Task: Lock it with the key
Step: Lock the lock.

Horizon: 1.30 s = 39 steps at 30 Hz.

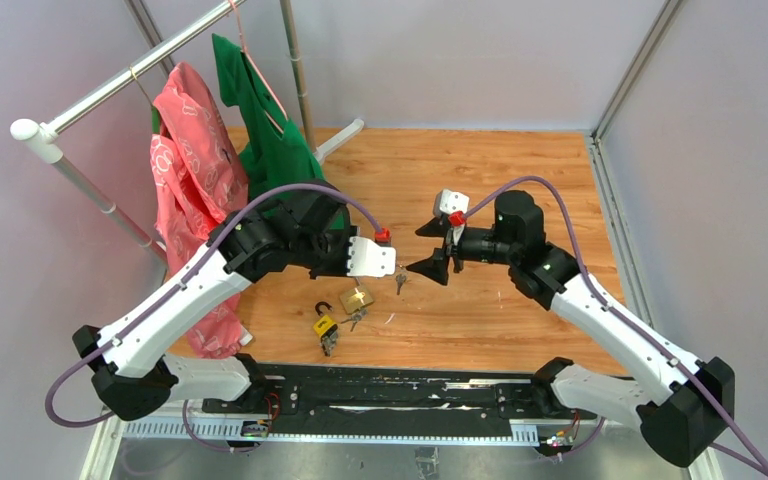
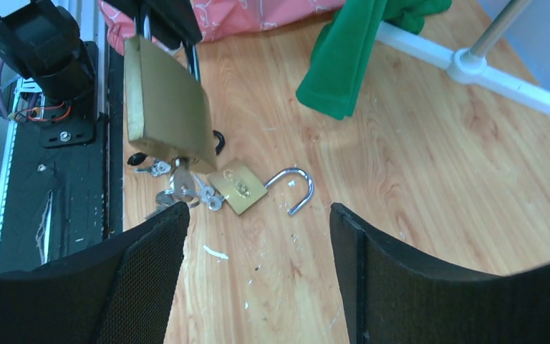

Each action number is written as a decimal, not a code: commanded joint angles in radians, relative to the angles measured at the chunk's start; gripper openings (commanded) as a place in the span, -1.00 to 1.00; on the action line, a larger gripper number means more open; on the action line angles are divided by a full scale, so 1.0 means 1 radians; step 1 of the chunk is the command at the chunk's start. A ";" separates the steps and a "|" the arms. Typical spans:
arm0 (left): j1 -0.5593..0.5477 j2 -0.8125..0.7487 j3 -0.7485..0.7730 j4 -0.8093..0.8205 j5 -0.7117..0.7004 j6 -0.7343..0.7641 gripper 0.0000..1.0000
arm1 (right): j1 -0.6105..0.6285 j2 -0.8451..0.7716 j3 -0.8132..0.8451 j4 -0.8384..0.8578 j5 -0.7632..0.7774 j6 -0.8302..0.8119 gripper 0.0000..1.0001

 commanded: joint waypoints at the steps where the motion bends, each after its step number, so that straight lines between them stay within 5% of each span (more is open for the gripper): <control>1: -0.014 -0.004 0.053 -0.004 -0.032 -0.008 -1.00 | 0.039 0.031 0.018 0.118 -0.001 -0.009 0.49; 12: -0.016 -0.005 0.047 -0.002 -0.005 -0.017 -1.00 | 0.108 0.118 0.097 -0.016 -0.089 -0.077 0.46; 24: -0.016 -0.004 0.040 0.011 0.017 -0.033 -1.00 | 0.138 0.151 0.114 -0.021 -0.056 -0.077 -0.37; 27: -0.016 -0.004 0.038 0.011 0.013 -0.042 -1.00 | 0.144 0.142 0.115 -0.055 -0.049 -0.111 -1.00; 32: 0.006 -0.023 0.012 0.010 -0.070 0.059 -1.00 | 0.114 0.087 0.078 -0.166 0.123 -0.205 -1.00; 39: 0.184 -0.047 -0.036 0.047 -0.126 0.229 -1.00 | -0.156 -0.038 -0.085 -0.096 0.252 -0.091 -1.00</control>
